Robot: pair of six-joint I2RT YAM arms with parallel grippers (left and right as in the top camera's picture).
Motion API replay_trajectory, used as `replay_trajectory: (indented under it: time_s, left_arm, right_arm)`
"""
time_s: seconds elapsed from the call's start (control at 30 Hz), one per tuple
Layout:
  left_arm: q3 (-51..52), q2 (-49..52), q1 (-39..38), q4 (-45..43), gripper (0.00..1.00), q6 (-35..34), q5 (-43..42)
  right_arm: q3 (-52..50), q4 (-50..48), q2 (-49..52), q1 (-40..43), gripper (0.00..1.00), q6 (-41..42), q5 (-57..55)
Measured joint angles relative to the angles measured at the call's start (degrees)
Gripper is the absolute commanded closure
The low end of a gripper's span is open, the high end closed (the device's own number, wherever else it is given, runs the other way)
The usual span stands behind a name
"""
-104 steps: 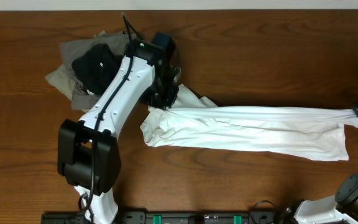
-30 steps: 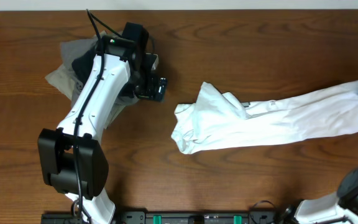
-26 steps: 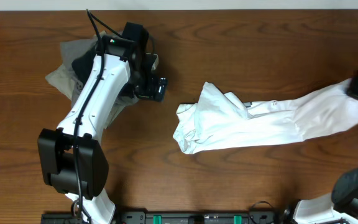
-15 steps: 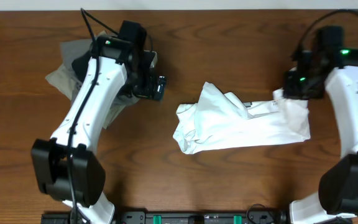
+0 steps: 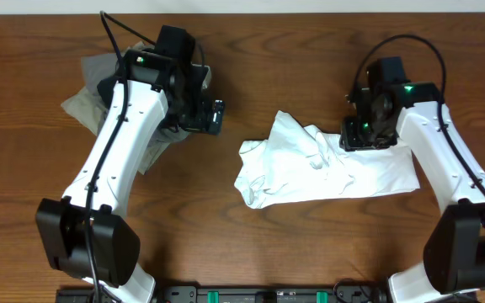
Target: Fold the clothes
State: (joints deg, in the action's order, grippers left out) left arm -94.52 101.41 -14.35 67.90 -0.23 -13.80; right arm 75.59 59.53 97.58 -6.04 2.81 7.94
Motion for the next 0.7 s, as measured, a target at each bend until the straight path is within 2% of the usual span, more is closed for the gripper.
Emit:
replay_trajectory:
  time_s: [0.17, 0.3, 0.5, 0.7]
  left_arm:
    - [2.3, -0.2, -0.7, -2.5, 0.02, -3.1, -4.2]
    - [11.3, -0.3, -2.4, -11.7, 0.02, -8.2, -6.0]
    - [25.6, 0.3, -4.7, -30.6, 0.02, -13.8, -14.4]
    - [28.5, 2.6, -6.6, -37.4, 0.02, -18.3, -21.2]
  right_arm:
    - [0.0, -1.5, -2.1, 5.0, 0.5, 0.9, 0.5]
    - [0.0, -2.0, -2.5, 9.8, 0.51, 1.4, 2.2]
    - [0.0, -2.7, -2.6, 10.8, 0.5, 1.6, 3.6]
    - [0.0, -4.4, -2.6, 10.8, 0.5, 1.8, 5.9]
